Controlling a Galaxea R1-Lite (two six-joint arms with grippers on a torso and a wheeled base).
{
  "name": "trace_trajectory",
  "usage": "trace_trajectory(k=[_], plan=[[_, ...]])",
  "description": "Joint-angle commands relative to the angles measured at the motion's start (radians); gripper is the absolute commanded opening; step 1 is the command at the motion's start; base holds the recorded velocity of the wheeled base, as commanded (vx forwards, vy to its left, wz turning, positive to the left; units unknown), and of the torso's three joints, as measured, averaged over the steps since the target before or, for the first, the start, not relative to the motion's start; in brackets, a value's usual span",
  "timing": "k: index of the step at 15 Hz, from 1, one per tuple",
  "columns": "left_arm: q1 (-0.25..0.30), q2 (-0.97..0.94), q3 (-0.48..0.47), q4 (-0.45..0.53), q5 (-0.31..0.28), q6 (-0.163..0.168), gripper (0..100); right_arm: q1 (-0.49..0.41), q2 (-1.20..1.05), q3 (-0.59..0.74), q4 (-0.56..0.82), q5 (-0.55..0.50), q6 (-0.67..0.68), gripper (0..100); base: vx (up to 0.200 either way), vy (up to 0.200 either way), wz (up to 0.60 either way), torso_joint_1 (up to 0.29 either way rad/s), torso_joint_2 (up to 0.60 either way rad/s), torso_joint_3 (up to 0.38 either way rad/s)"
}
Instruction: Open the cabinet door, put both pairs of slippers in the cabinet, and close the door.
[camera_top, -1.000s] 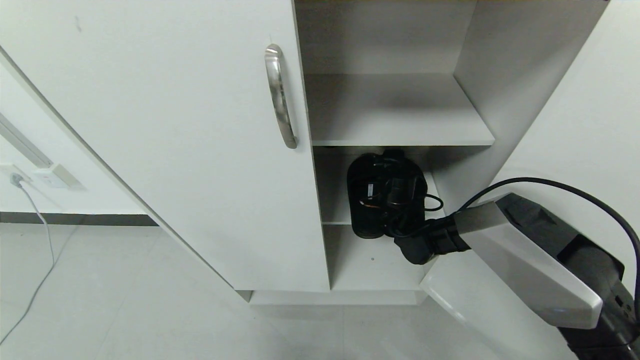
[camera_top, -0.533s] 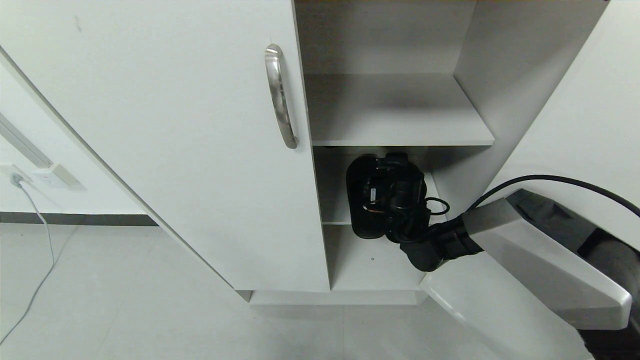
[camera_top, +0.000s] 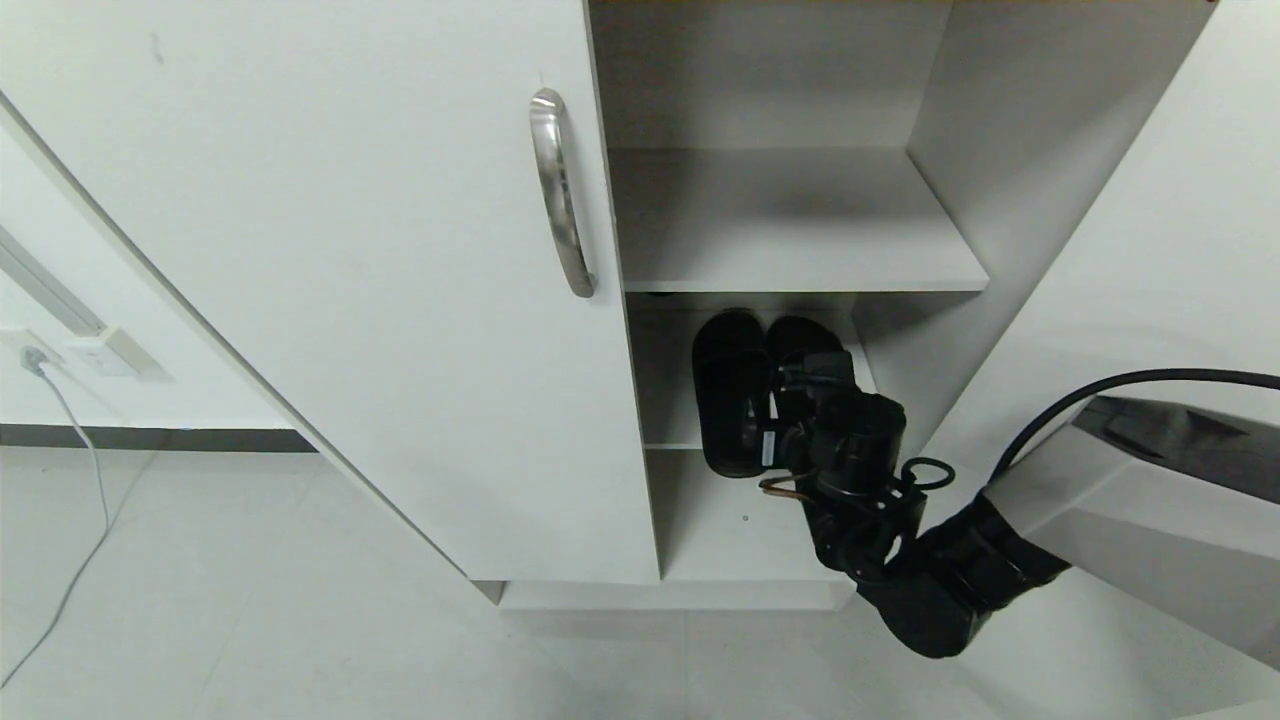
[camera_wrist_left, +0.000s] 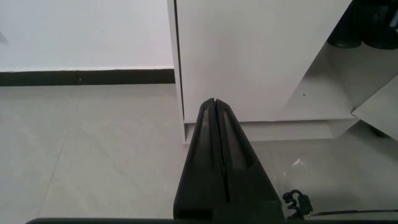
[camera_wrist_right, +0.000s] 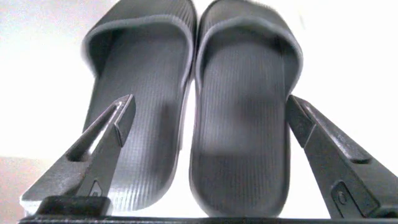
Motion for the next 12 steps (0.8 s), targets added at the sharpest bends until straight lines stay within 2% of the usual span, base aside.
trace_trajectory(k=[1, 7, 11, 12], plan=[[0.0, 0.0, 0.0, 0.001, 0.0, 0.0, 0, 0.035, -0.081, 0.135, -0.07, 0.0, -0.002, 100, 0.0, 0.0, 0.0, 0.0, 0.0, 0.0], [0.0, 0.002, 0.0, 0.0, 0.0, 0.001, 0, 0.034, -0.091, 0.155, -0.081, -0.002, 0.0, 100, 0.0, 0.0, 0.0, 0.0, 0.0, 0.0], [0.0, 0.002, 0.0, 0.0, 0.0, 0.0, 0, 0.035, -0.088, 0.169, -0.081, 0.0, 0.0, 100, -0.2, 0.0, 0.0, 0.007, 0.0, 0.0], [0.0, 0.0, 0.0, 0.0, 0.0, 0.0, 0, 0.035, -0.088, 0.171, -0.082, 0.0, 0.0, 100, 0.0, 0.0, 0.0, 0.0, 0.0, 0.0]])
